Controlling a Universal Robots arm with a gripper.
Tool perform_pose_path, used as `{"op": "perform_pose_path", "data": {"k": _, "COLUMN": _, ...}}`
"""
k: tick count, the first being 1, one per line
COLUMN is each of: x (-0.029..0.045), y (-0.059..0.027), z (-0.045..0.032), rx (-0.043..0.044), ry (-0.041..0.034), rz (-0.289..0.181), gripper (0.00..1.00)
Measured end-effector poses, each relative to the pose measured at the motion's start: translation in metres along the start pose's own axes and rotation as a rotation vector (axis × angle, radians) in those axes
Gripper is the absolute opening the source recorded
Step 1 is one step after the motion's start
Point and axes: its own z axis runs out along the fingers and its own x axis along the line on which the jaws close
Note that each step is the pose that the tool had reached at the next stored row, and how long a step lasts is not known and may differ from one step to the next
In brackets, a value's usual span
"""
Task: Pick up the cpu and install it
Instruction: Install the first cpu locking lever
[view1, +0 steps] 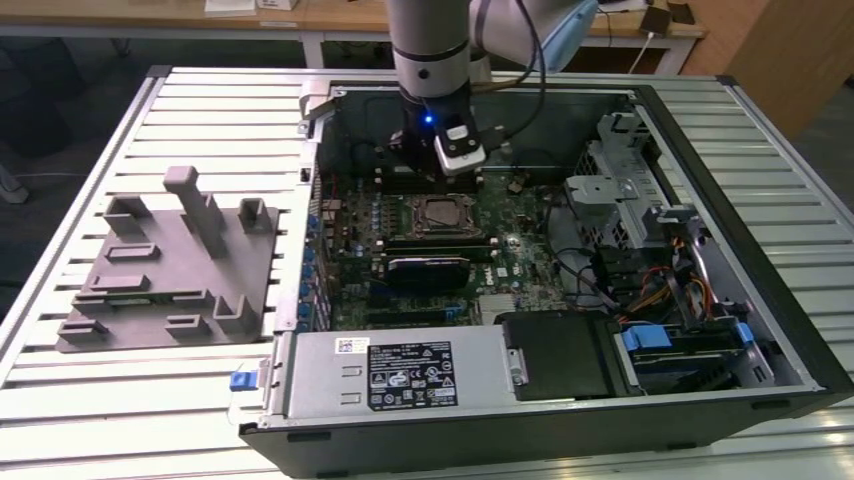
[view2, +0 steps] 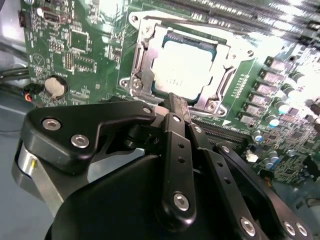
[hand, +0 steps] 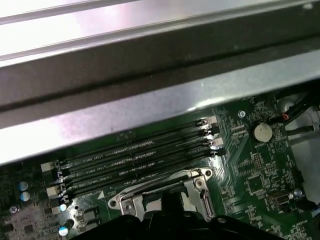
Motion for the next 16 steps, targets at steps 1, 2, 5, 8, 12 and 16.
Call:
{"op": "perform_pose_path", "data": {"k": 1, "x": -0.0003, "y": 0.0, "z": 0.0, "rx": 0.0071, "ry": 0.0015, "rz": 0.0, "gripper": 0.11}}
{"op": "perform_pose_path", "data": {"k": 2, "x": -0.0006, "y": 0.0, "z": 0.0001, "rx": 0.0149, "ry": 0.0034, "rz": -0.001, "gripper": 0.11}}
{"op": "perform_pose_path", "data": {"k": 5, "x": -0.0019, "y": 0.0002, "z": 0.0003, "rx": 0.0403, "ry": 0.018, "rz": -0.001, "gripper": 0.11}}
{"op": "perform_pose_path", "data": {"k": 8, "x": -0.0032, "y": 0.0005, "z": 0.0005, "rx": 0.0638, "ry": 0.0448, "rz": -0.001, "gripper": 0.11}}
{"op": "perform_pose_path", "data": {"k": 12, "x": -0.0036, "y": 0.0006, "z": 0.0006, "rx": 0.0721, "ry": 0.0575, "rz": -0.001, "gripper": 0.11}}
{"op": "perform_pose_path", "data": {"k": 16, "x": -0.0041, "y": 0.0008, "z": 0.0007, "rx": 0.0721, "ry": 0.0581, "rz": -0.001, "gripper": 0.11}}
